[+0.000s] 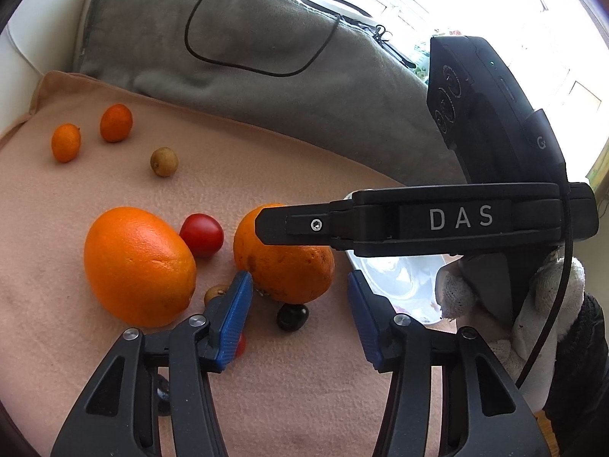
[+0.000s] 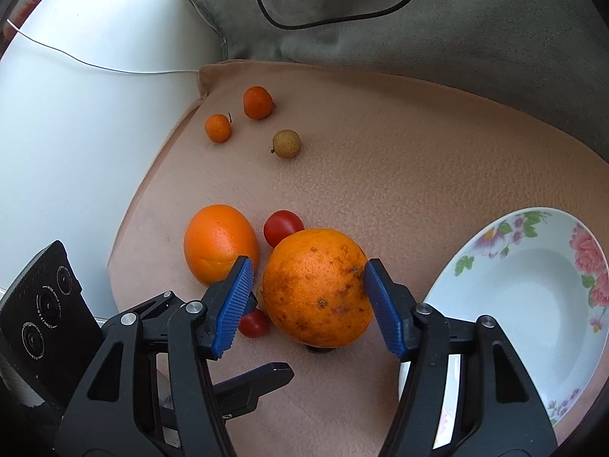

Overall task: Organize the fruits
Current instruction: 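Grasp the large orange with the right gripper while the left tool hovers nearby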

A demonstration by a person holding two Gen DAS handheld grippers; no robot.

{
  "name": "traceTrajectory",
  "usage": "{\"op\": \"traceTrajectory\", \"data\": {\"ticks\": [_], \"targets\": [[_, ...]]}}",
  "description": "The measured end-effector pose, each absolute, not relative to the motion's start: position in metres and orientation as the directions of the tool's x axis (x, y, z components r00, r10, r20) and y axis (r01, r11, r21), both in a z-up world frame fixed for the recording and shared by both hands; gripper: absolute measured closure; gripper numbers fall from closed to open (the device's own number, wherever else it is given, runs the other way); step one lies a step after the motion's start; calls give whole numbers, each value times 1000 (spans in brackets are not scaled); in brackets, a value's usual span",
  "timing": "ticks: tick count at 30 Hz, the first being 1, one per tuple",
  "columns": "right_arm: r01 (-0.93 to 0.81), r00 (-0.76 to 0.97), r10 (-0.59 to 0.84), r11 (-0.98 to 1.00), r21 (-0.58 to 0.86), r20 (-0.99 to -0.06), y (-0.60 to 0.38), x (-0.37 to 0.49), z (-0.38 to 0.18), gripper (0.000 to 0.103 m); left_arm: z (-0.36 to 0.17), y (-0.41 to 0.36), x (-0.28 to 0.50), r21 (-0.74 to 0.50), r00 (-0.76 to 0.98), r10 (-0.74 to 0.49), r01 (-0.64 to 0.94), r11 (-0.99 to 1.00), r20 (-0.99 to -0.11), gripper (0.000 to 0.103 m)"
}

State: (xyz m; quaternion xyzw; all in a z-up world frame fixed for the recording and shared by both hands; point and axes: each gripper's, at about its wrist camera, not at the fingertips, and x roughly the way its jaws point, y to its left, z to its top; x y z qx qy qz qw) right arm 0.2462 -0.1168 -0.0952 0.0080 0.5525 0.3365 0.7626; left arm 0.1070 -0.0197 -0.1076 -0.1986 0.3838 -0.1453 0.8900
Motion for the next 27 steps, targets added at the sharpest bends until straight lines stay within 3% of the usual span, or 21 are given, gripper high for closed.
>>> {"op": "traceTrajectory", "data": {"ticks": [6,27], "targets": [[-508,156,510,776,375,-846,-111,251,-100,39,-113,-20,112,-464,654,-411,102,880,-636,59],[-472,161,538,778,414,-827,-117,252,-102,44,-116,-23,131,-408,665,-377,117,905,-644,59]]}}
